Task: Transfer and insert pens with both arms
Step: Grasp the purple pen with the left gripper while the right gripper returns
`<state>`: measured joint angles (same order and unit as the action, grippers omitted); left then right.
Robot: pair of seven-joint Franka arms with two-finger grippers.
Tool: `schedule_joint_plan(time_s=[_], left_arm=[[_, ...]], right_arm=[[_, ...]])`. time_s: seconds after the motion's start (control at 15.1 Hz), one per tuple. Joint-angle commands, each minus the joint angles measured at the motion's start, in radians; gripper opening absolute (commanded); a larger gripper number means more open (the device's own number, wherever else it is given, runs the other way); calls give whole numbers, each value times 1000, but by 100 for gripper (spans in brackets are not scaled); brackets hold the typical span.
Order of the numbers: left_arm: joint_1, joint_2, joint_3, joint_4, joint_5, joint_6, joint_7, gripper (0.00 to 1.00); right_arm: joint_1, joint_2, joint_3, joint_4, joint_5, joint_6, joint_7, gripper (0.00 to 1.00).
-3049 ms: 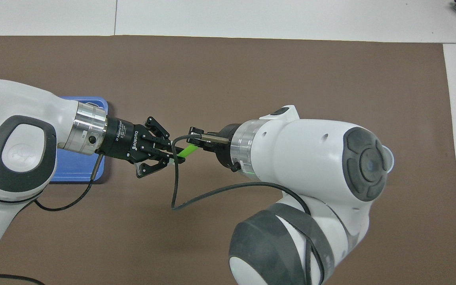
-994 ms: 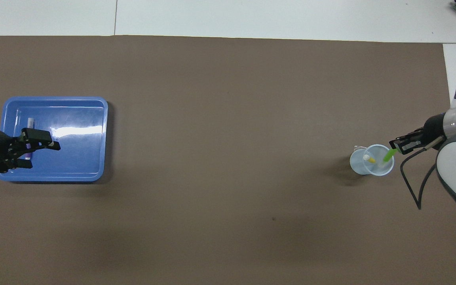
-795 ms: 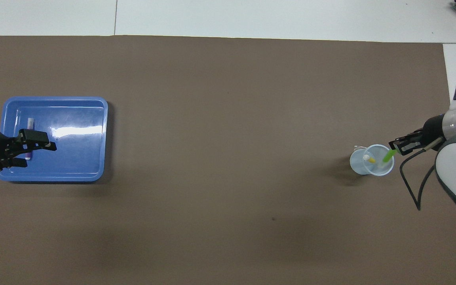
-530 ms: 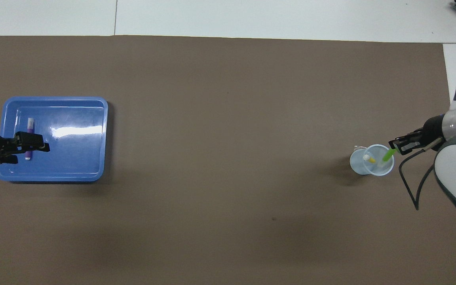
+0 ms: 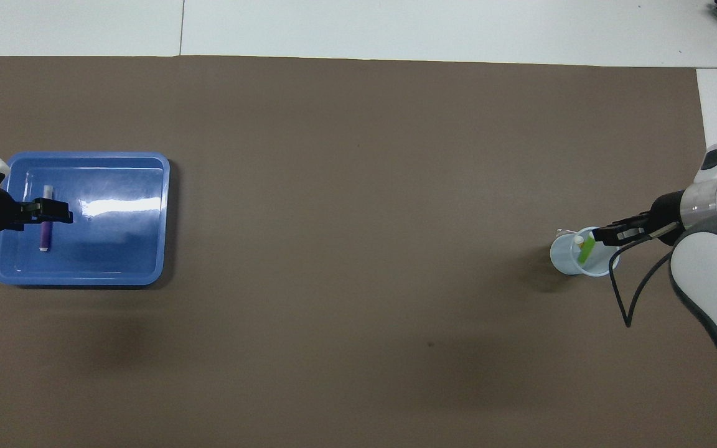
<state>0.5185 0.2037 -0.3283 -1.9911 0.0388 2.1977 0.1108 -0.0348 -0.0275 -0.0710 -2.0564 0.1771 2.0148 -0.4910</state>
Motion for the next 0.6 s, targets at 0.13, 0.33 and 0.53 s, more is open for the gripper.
schedule_joint_plan(time_s=[0.13, 0.33, 0.53], left_arm=[[20, 154, -8, 118, 81, 63, 30, 100], [20, 192, -8, 123, 84, 103, 30, 99], [26, 217, -8, 130, 121, 122, 33, 98]], right_arm=[[-13, -22, 17, -2, 21, -14, 12, 100], [6, -23, 26, 48, 73, -59, 23, 100], [68, -25, 26, 67, 160, -57, 119, 100]])
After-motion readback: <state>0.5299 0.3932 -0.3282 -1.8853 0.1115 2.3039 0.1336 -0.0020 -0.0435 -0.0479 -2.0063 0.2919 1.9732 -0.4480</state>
